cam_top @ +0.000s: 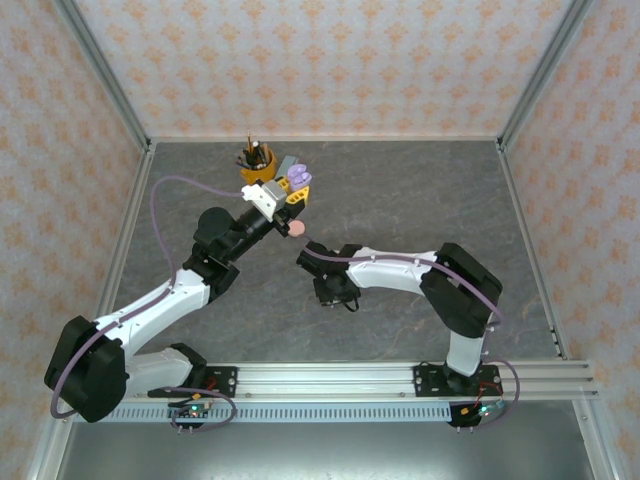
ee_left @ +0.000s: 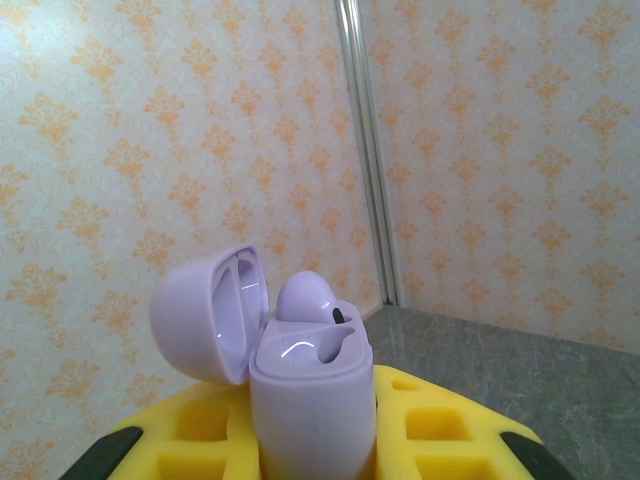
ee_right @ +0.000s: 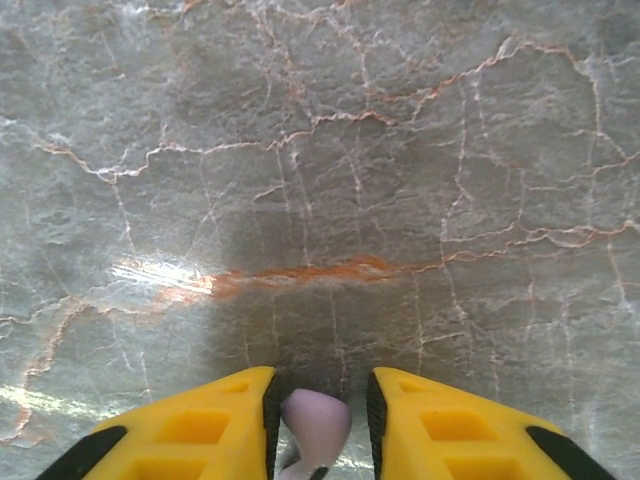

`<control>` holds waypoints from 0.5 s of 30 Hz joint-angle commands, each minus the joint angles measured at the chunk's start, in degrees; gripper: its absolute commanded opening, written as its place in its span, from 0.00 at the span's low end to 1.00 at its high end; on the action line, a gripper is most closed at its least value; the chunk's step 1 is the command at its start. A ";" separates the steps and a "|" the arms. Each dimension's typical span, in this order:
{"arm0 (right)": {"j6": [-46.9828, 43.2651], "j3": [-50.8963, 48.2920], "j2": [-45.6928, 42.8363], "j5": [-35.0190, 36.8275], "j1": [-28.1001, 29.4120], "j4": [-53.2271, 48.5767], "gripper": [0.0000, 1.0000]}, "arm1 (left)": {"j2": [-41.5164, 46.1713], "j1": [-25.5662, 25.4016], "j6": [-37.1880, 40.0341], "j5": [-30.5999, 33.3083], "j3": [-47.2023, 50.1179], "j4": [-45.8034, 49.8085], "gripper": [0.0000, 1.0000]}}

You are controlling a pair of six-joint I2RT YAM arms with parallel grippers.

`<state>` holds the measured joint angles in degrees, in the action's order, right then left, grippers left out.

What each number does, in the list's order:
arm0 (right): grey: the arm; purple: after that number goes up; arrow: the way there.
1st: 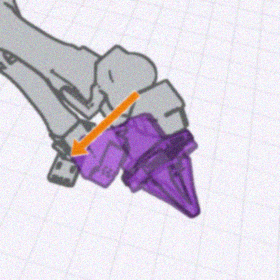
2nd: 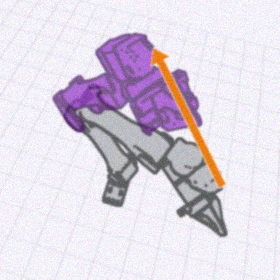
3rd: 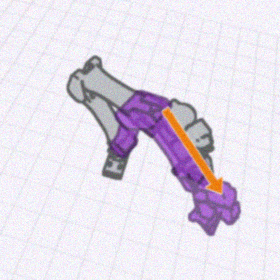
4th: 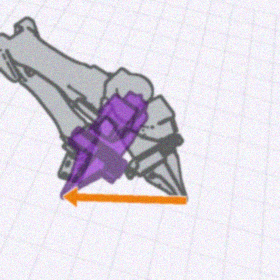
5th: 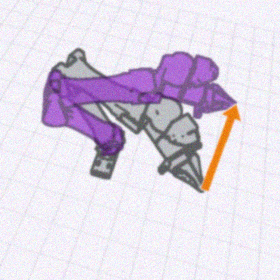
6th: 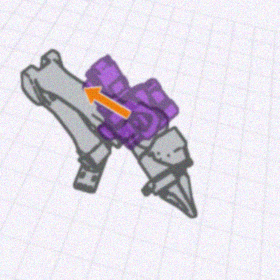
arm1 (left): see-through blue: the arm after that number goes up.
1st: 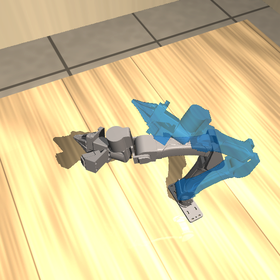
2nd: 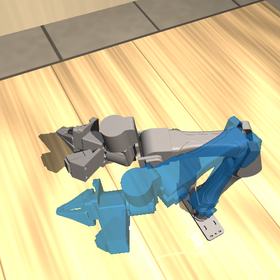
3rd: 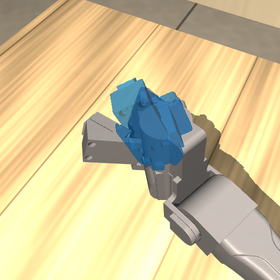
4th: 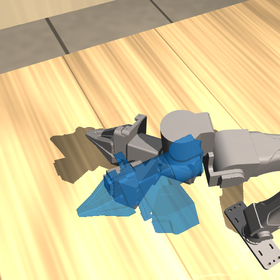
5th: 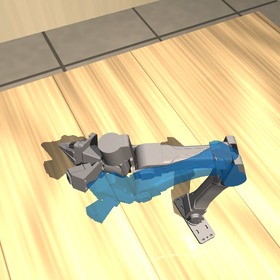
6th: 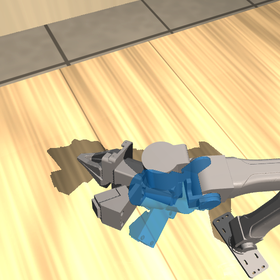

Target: Insert the wireless bluetooth earbuds into the charging case

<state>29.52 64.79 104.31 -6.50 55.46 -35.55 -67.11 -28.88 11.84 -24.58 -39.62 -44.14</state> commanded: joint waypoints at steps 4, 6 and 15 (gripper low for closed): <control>-0.03 -0.24 0.96 1.33 -0.34 -0.09 0.30 | 0.94 -0.30 -0.26 0.93 0.77 -1.65 0.00; 0.11 -0.36 0.91 1.17 -0.31 -0.05 0.29 | 0.93 -0.37 -0.28 1.02 0.78 -1.65 0.00; 2.00 -1.60 -0.63 0.28 -0.27 0.33 0.32 | 0.84 -0.33 -0.49 0.94 0.69 -1.83 0.00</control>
<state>30.26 64.73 104.29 -6.72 55.46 -35.51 -67.11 -28.88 11.84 -24.56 -39.57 -44.16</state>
